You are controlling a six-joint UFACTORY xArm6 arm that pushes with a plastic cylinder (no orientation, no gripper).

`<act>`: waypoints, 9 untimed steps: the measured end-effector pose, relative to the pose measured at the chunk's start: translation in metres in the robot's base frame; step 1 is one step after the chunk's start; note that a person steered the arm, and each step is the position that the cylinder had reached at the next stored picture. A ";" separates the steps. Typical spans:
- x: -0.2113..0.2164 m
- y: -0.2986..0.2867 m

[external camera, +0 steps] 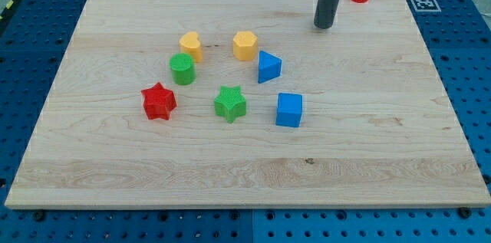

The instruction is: Push the red star into the green circle and the yellow heart

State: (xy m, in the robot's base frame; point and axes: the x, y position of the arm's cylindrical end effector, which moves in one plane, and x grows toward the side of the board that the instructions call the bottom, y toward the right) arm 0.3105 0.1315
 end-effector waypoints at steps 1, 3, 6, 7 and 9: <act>0.000 0.000; -0.019 -0.089; 0.023 -0.356; 0.083 -0.392; 0.212 -0.374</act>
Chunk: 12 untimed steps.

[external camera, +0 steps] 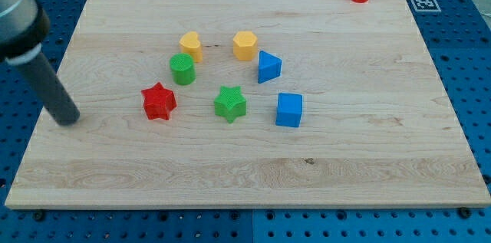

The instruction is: Push the red star into the green circle and the yellow heart

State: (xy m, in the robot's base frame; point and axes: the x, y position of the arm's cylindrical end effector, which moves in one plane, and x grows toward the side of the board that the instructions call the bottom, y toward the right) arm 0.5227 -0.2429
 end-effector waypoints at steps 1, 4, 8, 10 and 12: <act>0.010 0.050; -0.011 0.100; -0.017 0.110; -0.035 0.126; -0.075 0.100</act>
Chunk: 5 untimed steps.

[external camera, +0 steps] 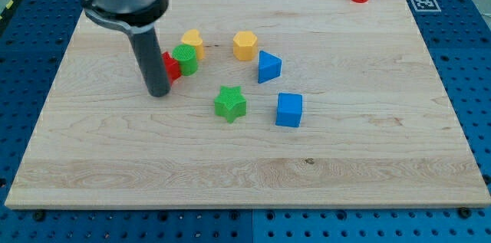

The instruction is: Push the red star into the green circle and the yellow heart

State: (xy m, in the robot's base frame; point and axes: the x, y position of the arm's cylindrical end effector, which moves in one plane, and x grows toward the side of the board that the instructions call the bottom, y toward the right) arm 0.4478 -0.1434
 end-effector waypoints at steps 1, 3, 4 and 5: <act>-0.031 -0.014; -0.049 -0.006; -0.044 0.006; -0.042 0.028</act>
